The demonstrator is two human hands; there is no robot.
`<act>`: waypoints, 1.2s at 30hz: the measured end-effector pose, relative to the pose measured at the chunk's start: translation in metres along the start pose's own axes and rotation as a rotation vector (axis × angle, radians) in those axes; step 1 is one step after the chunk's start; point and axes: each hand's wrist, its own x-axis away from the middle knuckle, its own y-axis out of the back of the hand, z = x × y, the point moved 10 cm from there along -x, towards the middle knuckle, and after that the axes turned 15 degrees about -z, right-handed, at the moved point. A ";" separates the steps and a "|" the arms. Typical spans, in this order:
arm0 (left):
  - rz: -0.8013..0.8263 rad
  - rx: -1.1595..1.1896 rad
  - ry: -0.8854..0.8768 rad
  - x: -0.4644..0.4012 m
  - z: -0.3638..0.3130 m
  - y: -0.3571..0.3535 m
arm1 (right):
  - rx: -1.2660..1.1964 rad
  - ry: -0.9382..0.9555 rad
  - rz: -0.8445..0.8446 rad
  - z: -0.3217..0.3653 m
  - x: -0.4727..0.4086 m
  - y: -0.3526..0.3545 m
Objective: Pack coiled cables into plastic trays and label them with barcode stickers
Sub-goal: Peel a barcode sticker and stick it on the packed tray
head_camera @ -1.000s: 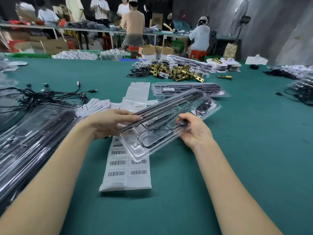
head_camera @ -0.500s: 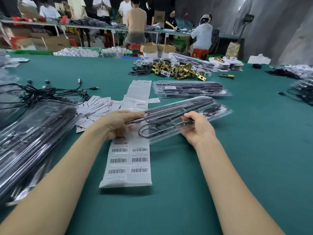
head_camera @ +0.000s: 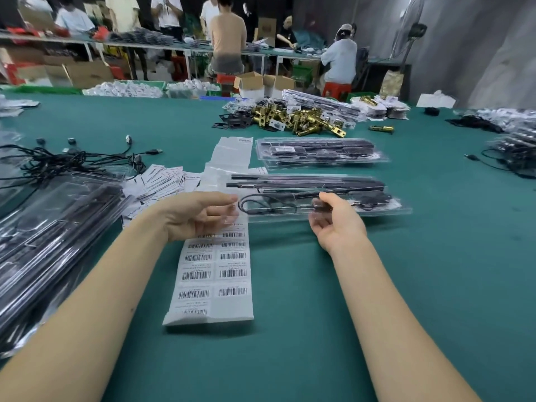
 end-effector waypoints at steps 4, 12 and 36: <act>-0.035 -0.102 -0.033 0.001 0.004 -0.002 | 0.013 -0.002 -0.037 0.001 0.000 0.002; -0.030 -0.030 -0.014 0.001 0.002 -0.004 | 0.034 0.009 -0.045 0.002 0.000 0.000; -0.403 -0.605 -0.332 -0.002 -0.025 0.019 | 0.907 0.521 0.325 0.016 0.036 -0.017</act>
